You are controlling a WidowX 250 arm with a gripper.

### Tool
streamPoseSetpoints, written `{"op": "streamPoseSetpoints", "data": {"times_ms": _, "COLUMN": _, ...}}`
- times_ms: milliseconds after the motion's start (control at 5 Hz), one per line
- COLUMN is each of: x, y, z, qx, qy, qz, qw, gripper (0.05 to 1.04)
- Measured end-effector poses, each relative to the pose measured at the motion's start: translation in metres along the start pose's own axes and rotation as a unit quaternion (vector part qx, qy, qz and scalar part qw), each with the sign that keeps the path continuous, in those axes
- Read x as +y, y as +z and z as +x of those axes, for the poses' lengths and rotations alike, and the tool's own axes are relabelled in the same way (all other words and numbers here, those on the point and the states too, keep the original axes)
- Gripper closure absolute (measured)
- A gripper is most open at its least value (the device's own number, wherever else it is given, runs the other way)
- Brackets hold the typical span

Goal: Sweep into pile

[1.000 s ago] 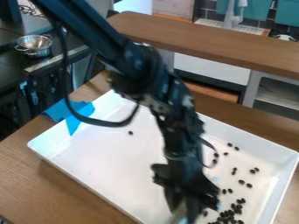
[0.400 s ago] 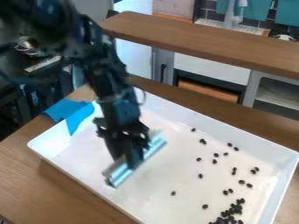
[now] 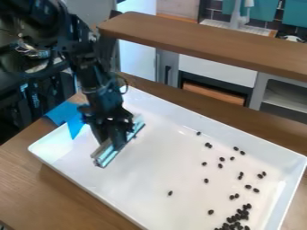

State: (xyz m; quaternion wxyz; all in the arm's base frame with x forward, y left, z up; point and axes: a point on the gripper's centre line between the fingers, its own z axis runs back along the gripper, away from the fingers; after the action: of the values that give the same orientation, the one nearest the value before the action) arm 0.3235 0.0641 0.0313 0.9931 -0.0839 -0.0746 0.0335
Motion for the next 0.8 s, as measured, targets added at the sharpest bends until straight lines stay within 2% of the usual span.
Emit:
{"op": "streamPoseSetpoints", "data": {"times_ms": 200, "x": 0.014, "y": -0.007, "z": 0.018, "qx": -0.011, "qy": 0.017, "qz": 0.017, "qw": 0.9996, "gripper": 0.715}}
{"op": "streamPoseSetpoints", "data": {"times_ms": 400, "x": 0.024, "y": -0.019, "z": 0.028, "qx": -0.012, "qy": 0.032, "qz": 0.034, "qw": 0.9988, "gripper": 0.715}}
{"op": "streamPoseSetpoints", "data": {"times_ms": 800, "x": 0.018, "y": -0.036, "z": 0.041, "qx": -0.002, "qy": 0.039, "qz": 0.069, "qw": 0.9969, "gripper": 0.715}}
